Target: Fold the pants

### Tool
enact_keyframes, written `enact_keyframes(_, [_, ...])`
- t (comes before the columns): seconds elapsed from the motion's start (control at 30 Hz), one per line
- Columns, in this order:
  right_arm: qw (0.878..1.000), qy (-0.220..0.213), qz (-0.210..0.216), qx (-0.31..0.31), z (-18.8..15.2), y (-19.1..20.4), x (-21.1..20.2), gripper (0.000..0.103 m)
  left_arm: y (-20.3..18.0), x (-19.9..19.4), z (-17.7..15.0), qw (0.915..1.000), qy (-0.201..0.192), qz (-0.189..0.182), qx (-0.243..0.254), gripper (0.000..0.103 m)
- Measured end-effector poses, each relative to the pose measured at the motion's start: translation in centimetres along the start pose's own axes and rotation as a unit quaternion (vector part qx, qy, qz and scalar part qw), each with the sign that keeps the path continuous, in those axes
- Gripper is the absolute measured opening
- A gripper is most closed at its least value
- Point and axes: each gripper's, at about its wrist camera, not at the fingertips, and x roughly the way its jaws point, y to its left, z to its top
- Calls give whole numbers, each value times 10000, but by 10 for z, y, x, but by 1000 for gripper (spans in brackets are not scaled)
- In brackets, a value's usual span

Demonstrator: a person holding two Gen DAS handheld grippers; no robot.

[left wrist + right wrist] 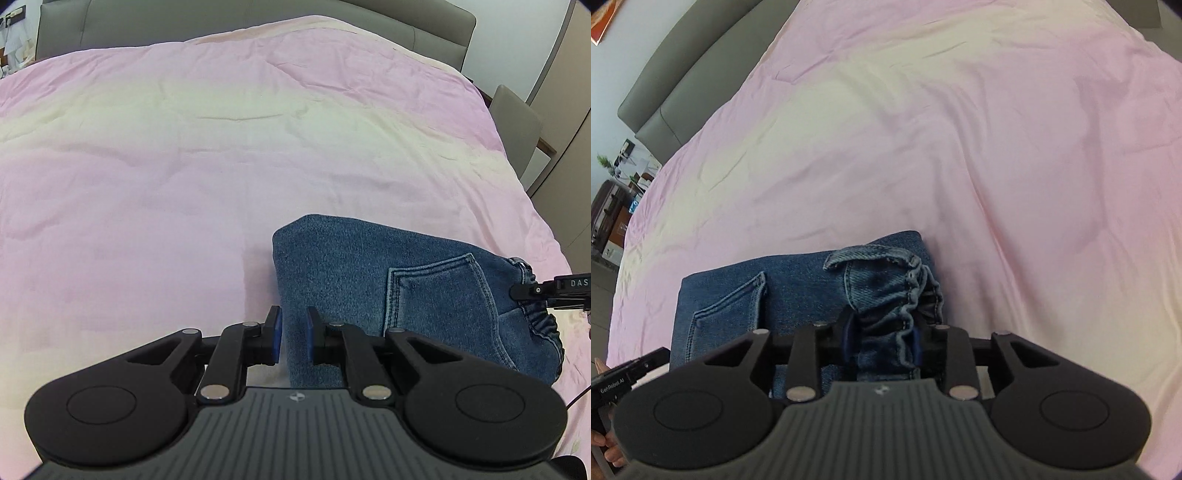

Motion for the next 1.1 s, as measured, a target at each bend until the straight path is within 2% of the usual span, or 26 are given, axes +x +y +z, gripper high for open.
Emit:
enact_keyframes(0.1, [9977, -158, -190, -628, 1, 12, -22, 40, -1, 0, 10, 9999, -92, -92, 15, 13])
enact_keyframes(0.17, [9926, -432, -491, -1021, -1, 28, -39, 42, -5, 3, 19, 9997, -152, -130, 106, 13])
enact_keyframes(0.2, [9896, -592, -526, -1199, -2, 36, -46, 42, -11, 8, 25, 9996, -172, -119, 178, 13])
enact_keyframes(0.27, [9855, -783, -450, -1434, -6, 50, -52, 34, -20, 15, 30, 9991, -237, -59, 342, 13])
enact_keyframes(0.3, [9836, -784, -373, -1580, -8, 57, -50, 23, -24, 21, 32, 9988, -239, -51, 436, 13])
enact_keyframes(0.43, [9767, -612, -727, -1925, -10, 60, -19, 14, -27, 46, 36, 9984, -166, 42, 540, 13])
enact_keyframes(0.5, [9767, -577, -921, -1852, -10, 50, -4, 14, -20, 60, 39, 9993, -55, 33, 364, 16])
enact_keyframes(0.57, [9791, -433, -905, -1769, -9, 39, 11, 14, -11, 76, 38, 9996, 229, -56, 127, 16])
enact_keyframes(0.63, [9809, -438, -853, -1693, -8, 38, 21, 14, -10, 90, 35, 9989, 422, 28, 193, 16])
enact_keyframes(0.73, [9772, -420, -1008, -1821, -9, 42, 32, 15, -18, 98, 35, 9976, 515, 232, 391, 16])
enact_keyframes(0.87, [9732, -382, -1161, -1950, -8, 50, 32, 18, -25, 87, 39, 9966, 562, 392, 468, 16])
enact_keyframes(0.97, [9721, -602, -1073, -1998, -13, 54, 10, 19, -31, 58, 36, 9962, 367, 511, 596, 17])
enact_keyframes(1.1, [9711, -867, -846, -2058, -41, 60, -28, 24, -39, 13, 15, 9968, 177, 355, 688, 17])
